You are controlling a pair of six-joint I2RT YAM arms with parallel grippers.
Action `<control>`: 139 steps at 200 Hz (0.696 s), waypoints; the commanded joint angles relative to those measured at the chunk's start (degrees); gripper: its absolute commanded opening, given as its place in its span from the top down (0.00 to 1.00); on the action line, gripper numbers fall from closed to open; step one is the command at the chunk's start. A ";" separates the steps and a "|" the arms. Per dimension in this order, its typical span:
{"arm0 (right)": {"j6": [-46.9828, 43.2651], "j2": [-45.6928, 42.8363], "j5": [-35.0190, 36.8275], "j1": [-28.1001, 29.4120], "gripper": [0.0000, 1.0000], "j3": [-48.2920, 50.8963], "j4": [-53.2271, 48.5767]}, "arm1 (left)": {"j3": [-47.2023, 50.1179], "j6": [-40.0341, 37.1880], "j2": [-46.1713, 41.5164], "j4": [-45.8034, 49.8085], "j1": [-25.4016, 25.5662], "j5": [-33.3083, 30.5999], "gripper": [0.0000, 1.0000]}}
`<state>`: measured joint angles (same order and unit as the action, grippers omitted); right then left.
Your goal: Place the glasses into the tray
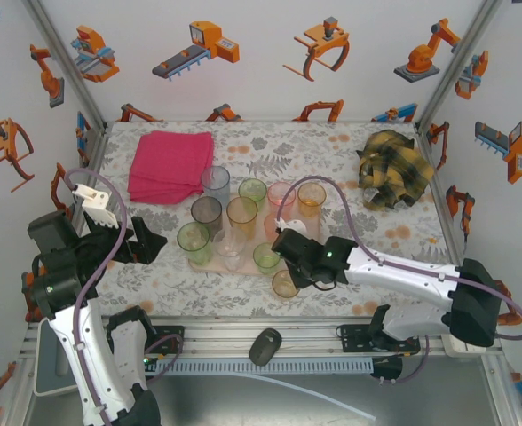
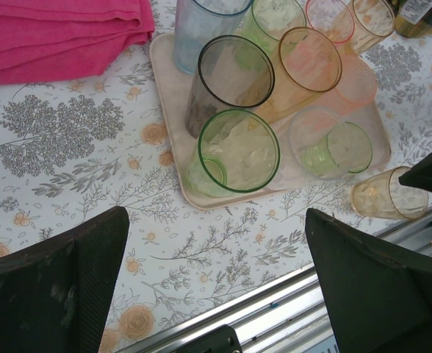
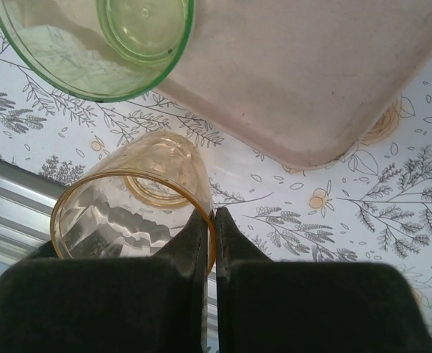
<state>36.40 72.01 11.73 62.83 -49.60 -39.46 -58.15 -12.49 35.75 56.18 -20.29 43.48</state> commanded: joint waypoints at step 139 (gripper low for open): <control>-0.33 -7.66 5.14 -13.04 0.92 -4.30 -7.23 | -2.33 0.40 -0.01 -0.31 0.15 2.19 0.03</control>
<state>36.60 65.08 15.99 52.93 -51.03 -46.15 -59.05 -12.45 35.77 56.16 -20.29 43.59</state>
